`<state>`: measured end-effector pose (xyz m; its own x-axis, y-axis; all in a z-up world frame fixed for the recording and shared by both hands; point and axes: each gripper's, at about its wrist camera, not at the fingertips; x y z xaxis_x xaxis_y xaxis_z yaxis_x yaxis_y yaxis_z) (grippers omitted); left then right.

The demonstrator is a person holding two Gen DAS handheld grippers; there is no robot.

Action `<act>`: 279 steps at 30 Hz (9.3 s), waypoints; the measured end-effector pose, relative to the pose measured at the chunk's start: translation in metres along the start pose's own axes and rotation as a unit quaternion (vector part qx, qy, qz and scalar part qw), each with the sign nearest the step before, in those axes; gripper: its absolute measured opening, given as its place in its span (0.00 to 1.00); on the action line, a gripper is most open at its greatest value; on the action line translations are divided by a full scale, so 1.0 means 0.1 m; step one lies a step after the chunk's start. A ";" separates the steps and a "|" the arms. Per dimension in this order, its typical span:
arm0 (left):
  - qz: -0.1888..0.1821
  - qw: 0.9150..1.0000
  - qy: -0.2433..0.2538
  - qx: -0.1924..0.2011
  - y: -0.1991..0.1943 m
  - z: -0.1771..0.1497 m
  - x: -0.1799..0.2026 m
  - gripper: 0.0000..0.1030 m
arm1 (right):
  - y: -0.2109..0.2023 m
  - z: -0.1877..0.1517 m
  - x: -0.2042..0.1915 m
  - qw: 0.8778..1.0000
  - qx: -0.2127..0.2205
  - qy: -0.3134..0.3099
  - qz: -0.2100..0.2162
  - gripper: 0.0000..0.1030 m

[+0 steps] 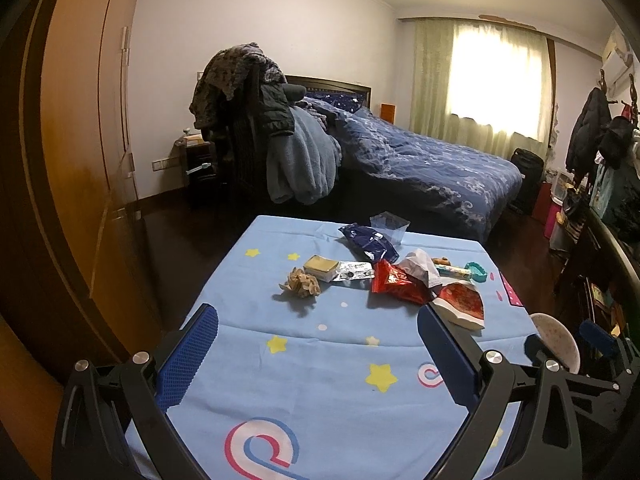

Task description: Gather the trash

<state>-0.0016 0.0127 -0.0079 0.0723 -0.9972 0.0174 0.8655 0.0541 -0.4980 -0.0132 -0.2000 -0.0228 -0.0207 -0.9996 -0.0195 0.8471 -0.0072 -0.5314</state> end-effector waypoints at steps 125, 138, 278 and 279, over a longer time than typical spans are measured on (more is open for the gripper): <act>0.013 0.981 0.016 -0.195 2.61 0.10 -0.15 0.27 | 2.28 0.35 0.23 0.983 -0.177 0.013 0.051 0.96; 0.004 0.981 0.019 -0.191 2.54 0.09 -0.12 0.26 | 2.21 0.38 0.23 0.987 -0.152 -0.002 0.044 0.41; -0.032 0.988 0.028 -0.150 2.79 0.40 0.11 0.56 | 2.29 0.50 -0.30 0.989 -0.117 -0.034 0.089 0.27; -0.032 0.988 0.028 -0.148 2.76 0.40 0.10 0.56 | 2.25 0.50 -0.29 0.989 -0.115 -0.033 0.091 0.27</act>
<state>0.2582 0.0194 -0.1107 -0.0116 -0.9998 0.0137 0.6835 -0.0179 -0.7297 0.2047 -0.1739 -0.0992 0.1617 -0.9834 -0.0820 0.6897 0.1721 -0.7033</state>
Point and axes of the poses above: each gripper's, at about its wrist camera, not at the fingertips, and y roughly the way its jaws point, x to its right, z to its top, and after that the axes turned 3 degrees about z, right-handed
